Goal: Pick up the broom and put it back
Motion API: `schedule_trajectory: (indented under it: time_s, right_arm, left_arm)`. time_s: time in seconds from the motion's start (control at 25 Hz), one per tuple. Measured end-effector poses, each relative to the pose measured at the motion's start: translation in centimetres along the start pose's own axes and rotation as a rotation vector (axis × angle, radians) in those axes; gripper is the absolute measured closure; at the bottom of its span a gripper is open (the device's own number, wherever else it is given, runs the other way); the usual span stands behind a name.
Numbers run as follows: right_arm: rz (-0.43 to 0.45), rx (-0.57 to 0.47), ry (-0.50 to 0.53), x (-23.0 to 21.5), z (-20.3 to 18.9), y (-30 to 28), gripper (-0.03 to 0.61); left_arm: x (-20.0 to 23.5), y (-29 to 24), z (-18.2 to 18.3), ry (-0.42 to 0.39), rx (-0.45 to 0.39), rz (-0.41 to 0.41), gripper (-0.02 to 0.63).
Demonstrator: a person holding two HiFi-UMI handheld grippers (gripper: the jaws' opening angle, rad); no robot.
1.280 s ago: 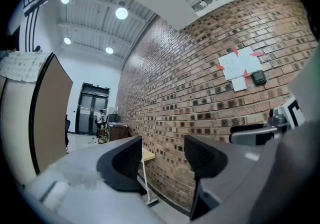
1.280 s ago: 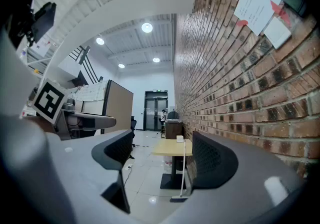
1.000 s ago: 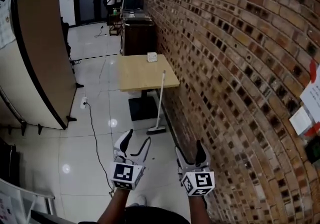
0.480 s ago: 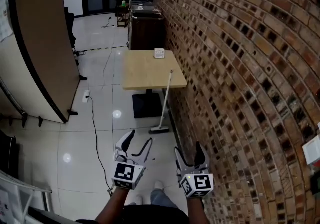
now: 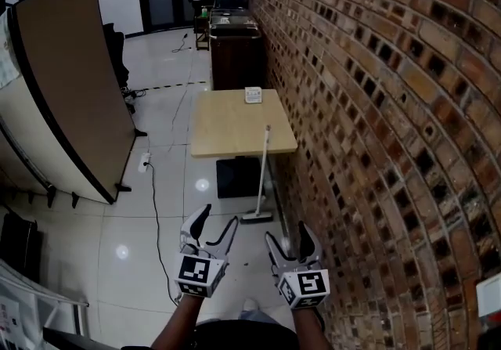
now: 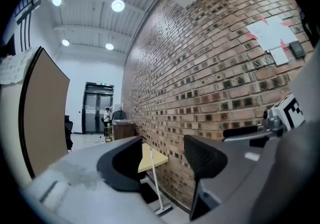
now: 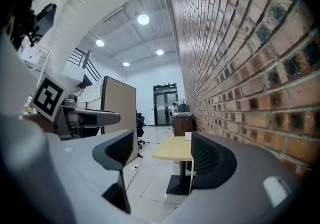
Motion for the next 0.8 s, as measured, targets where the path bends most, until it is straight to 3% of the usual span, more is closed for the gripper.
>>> schedule_trajectory:
  time_s: [0.36, 0.8]
  right_arm:
    - [0.047, -0.019, -0.021, -4.4, 0.4, -2.4, 0.225]
    - [0.042, 0.013, -0.032, -7.9, -0.7, -9.3, 0.233]
  left_arm:
    - [-1.7, -3.3, -0.1, -0.007, 0.007, 0.020, 0.356]
    - [2.1, -9.7, -2.4, -0.025, 0.041, 0.029, 0.357]
Point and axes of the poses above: the fingertips, and each gripper's own axes: y backward along the fingers, x to its left, z out of its top, the point moved 3 cm from there along y, backward along the fingers, and after that the axes turned 12 degrees about z, right-handed, at the moved point
